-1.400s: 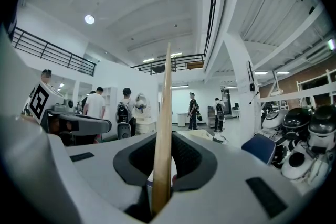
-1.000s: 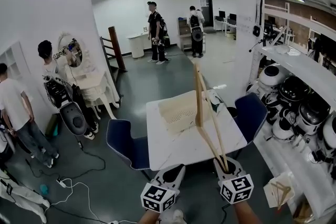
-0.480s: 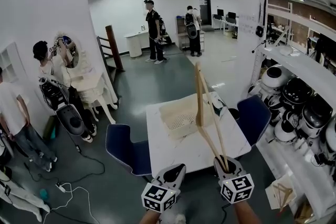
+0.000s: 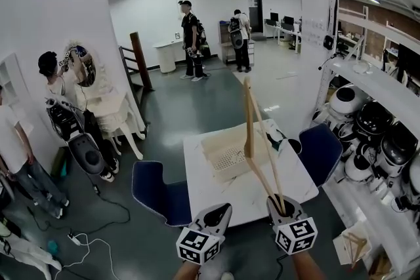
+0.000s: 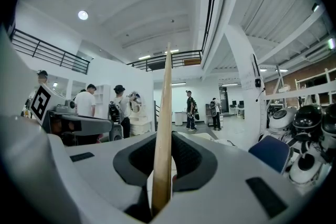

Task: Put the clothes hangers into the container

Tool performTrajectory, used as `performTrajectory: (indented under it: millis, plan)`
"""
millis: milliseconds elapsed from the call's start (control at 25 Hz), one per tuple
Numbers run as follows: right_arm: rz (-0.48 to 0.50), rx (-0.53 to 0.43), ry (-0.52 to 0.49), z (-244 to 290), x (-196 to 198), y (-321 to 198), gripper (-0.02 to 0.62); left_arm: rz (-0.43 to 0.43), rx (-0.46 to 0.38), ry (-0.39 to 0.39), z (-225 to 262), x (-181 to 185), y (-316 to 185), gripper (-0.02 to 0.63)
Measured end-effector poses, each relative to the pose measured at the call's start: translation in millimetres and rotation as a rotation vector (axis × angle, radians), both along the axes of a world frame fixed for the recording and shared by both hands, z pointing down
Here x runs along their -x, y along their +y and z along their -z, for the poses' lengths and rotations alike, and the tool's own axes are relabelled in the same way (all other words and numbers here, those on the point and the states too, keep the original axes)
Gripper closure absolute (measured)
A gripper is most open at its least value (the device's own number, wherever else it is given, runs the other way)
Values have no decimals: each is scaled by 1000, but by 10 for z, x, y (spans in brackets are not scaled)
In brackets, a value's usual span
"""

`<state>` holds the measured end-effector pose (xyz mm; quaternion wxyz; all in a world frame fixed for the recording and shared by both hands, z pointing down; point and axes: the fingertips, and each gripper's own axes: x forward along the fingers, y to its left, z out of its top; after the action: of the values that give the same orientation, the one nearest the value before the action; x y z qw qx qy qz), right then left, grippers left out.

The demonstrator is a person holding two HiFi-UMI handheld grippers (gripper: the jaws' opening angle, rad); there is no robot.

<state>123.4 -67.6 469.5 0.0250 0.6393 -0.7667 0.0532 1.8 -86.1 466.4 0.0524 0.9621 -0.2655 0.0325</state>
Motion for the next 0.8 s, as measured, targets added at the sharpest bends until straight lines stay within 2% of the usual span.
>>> performTrajectory:
  millis: [800]
  plan:
    - [-24,27,19,-20,237,-747,532,-28,25,25,-27,206,-794,601]
